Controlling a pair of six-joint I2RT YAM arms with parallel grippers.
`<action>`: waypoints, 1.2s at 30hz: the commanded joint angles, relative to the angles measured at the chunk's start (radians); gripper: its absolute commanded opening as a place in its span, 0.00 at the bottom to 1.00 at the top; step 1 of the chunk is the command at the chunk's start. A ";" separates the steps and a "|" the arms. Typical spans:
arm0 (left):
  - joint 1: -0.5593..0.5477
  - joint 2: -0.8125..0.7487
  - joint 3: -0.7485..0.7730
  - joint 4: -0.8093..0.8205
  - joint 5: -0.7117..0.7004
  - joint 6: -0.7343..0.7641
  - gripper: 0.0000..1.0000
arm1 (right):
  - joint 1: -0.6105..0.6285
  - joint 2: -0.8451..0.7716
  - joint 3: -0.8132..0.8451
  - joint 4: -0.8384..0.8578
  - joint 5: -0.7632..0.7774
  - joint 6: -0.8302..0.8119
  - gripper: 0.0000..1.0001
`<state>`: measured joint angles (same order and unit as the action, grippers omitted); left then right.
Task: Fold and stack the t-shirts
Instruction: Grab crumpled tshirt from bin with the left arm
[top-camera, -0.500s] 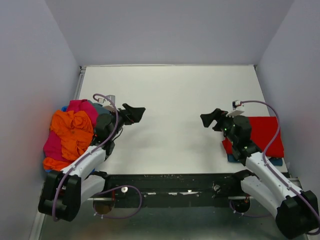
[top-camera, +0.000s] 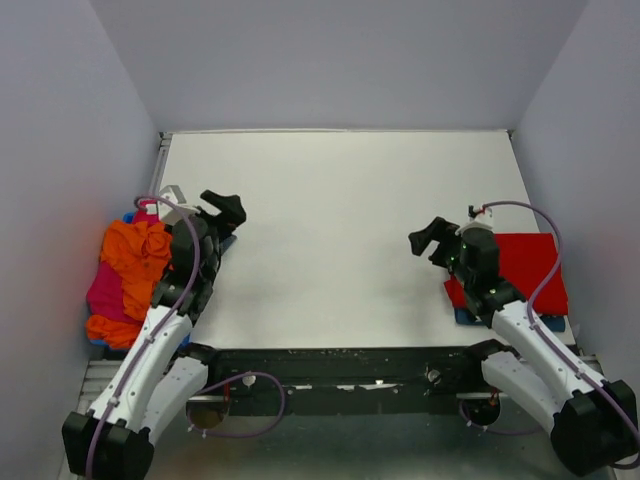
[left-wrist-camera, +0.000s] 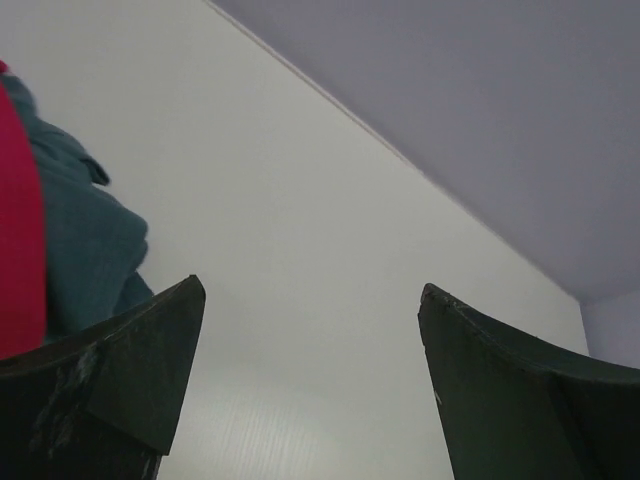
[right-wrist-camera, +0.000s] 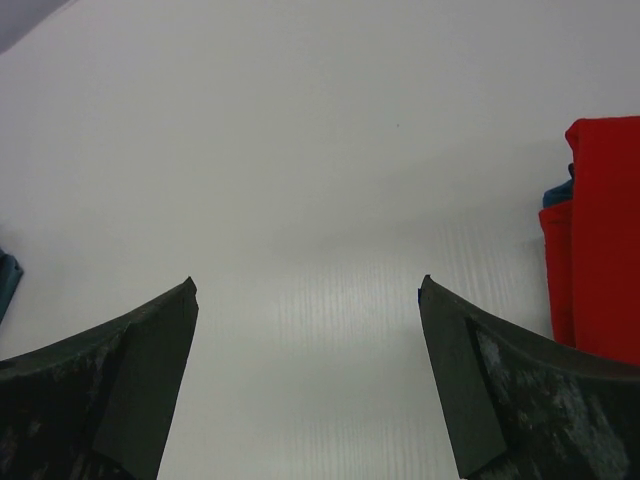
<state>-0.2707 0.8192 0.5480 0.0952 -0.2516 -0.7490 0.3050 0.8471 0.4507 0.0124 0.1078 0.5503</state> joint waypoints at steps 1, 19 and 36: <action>0.004 -0.115 0.150 -0.454 -0.480 -0.121 0.97 | 0.005 -0.036 -0.041 0.018 0.044 0.022 1.00; 0.261 0.231 0.277 -0.672 -0.617 -0.395 0.71 | 0.005 -0.077 -0.095 0.074 -0.005 0.010 1.00; 0.436 0.324 0.271 -0.666 -0.508 -0.455 0.00 | 0.005 -0.094 -0.106 0.075 0.015 0.004 1.00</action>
<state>0.1387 1.1763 0.7818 -0.5034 -0.7689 -1.1759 0.3050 0.7628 0.3576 0.0624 0.1104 0.5667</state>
